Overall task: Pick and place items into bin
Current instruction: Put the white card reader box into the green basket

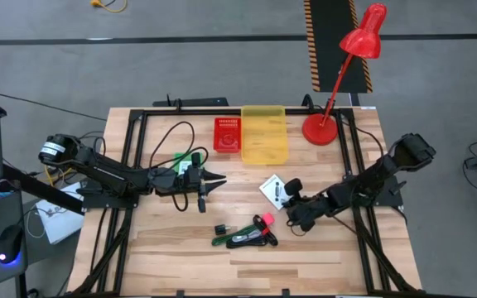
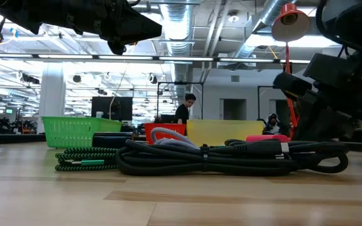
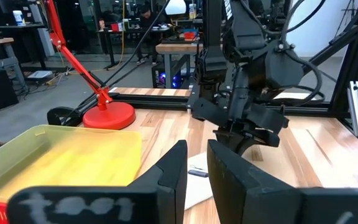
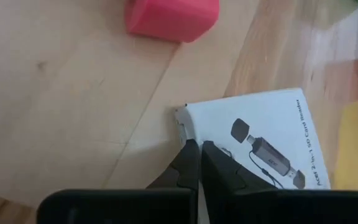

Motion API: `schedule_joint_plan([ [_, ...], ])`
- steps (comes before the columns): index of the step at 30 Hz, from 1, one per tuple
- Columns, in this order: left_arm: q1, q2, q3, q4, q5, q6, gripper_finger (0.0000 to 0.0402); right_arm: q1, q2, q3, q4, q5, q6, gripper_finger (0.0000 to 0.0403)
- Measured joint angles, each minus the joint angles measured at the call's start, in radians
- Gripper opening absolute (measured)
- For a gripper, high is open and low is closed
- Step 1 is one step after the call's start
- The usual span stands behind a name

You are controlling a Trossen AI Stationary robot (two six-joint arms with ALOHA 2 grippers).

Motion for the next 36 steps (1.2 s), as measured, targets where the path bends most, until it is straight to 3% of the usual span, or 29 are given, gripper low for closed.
schedule_joint_plan([
  [14,0.000,0.000,0.000,-0.022,0.000,0.026,0.0052,0.002,-0.002,0.154,-0.146,0.035,-0.066,0.0000],
  [26,-0.006,0.000,0.000,-0.050,-0.019,0.188,0.0054,0.043,-0.004,0.314,-0.254,0.060,-0.174,0.0000],
  [33,-0.007,0.000,0.000,-0.072,-0.105,0.254,0.0095,0.067,-0.004,0.405,-0.315,0.060,-0.219,0.0000],
  [36,-0.008,0.000,0.000,-0.102,-0.110,0.353,0.0117,0.072,-0.004,0.438,-0.333,0.060,-0.241,0.0000],
])
